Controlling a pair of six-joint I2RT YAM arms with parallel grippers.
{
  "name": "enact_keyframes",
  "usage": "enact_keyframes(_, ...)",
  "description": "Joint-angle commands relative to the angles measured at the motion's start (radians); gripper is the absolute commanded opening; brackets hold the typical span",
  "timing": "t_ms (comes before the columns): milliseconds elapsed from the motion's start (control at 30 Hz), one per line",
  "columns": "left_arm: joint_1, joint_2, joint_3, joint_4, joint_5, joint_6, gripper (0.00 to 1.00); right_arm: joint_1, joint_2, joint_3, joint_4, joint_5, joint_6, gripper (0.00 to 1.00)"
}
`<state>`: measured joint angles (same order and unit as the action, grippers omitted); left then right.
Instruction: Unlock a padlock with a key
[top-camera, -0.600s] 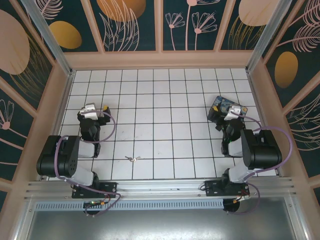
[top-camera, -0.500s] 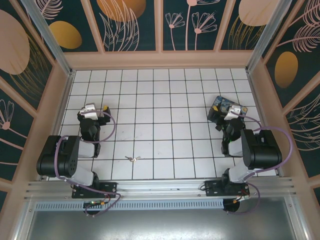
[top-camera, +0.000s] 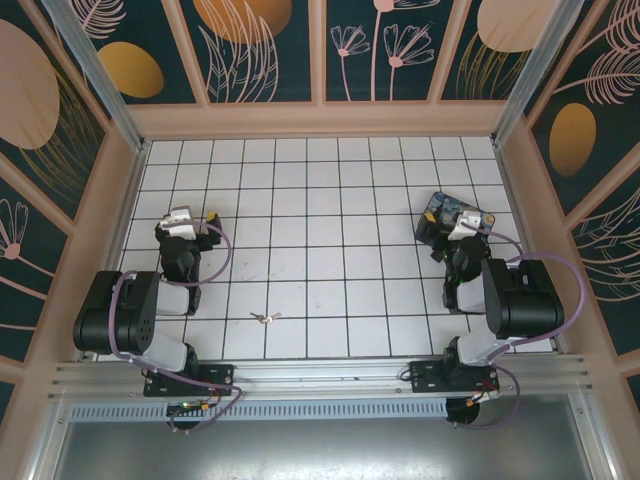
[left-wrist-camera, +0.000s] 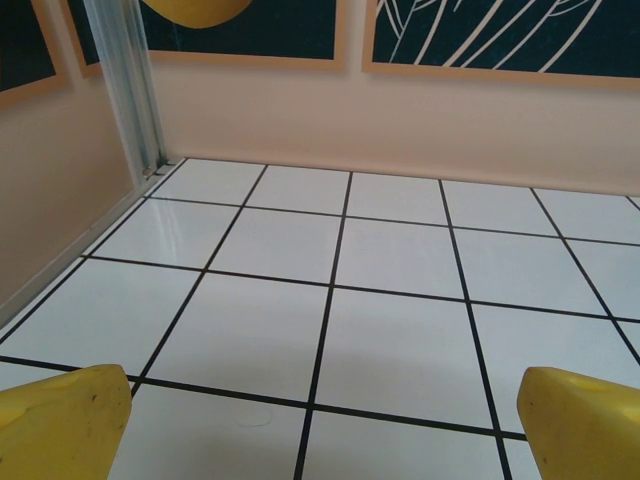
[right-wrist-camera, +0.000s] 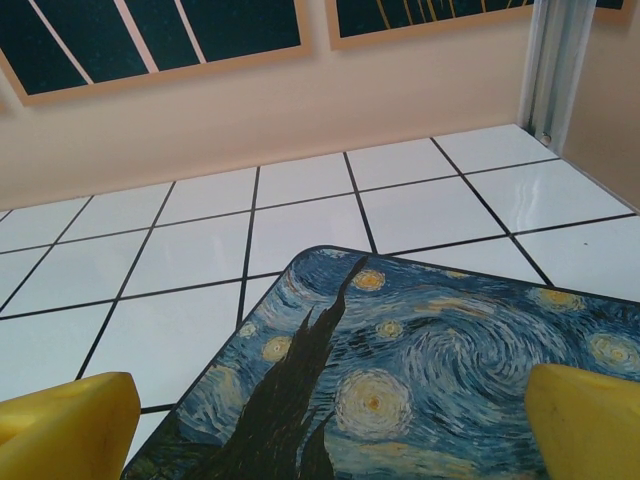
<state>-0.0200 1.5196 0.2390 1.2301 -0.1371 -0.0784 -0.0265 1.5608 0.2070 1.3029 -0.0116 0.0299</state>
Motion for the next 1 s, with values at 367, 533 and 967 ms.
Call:
enact_keyframes(367,0.014,-0.187,0.189,-0.392,-0.189,-0.103,0.99,0.026,-0.295,0.371,-0.811,0.032,0.244,0.99)
enact_keyframes(533,0.012,-0.18,0.382,-0.74,-0.117,-0.238,0.99,-0.064,-0.37,0.493,-1.135,0.08,0.405,0.99)
enact_keyframes(967,-0.223,-0.117,0.646,-1.105,-0.228,-0.256,0.99,-0.444,-0.146,0.621,-1.317,-0.194,0.416,0.99)
